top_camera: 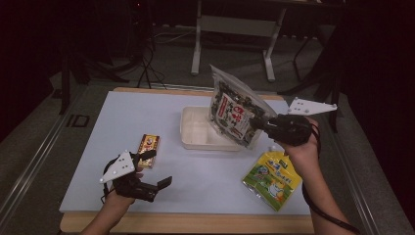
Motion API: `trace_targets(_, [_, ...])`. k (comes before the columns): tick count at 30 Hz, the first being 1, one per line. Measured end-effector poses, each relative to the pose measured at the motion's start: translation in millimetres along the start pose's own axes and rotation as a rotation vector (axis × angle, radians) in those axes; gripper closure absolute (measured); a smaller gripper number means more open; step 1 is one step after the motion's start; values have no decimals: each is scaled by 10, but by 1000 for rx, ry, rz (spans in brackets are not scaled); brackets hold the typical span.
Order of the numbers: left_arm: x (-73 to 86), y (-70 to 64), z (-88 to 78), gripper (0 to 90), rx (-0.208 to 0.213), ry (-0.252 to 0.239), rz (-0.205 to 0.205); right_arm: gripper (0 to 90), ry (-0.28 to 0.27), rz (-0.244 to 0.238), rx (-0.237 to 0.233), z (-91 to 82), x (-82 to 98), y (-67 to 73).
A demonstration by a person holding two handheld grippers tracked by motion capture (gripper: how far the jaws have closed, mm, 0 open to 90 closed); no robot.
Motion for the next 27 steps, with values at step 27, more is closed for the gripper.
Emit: trace_targets(27, [120,111,-10,2,-53,2,-13,770,14,143,132,625,344,-693])
Point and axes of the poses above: each handheld gripper's, and its own axes: z roughly forward along the jaws, x roughly out of its underside, y roughly to its left, the point moved 10 cm from there along z, roughly forward along the jaws, and after that the axes turned 6 degrees about -x, right-handed, at the moved point
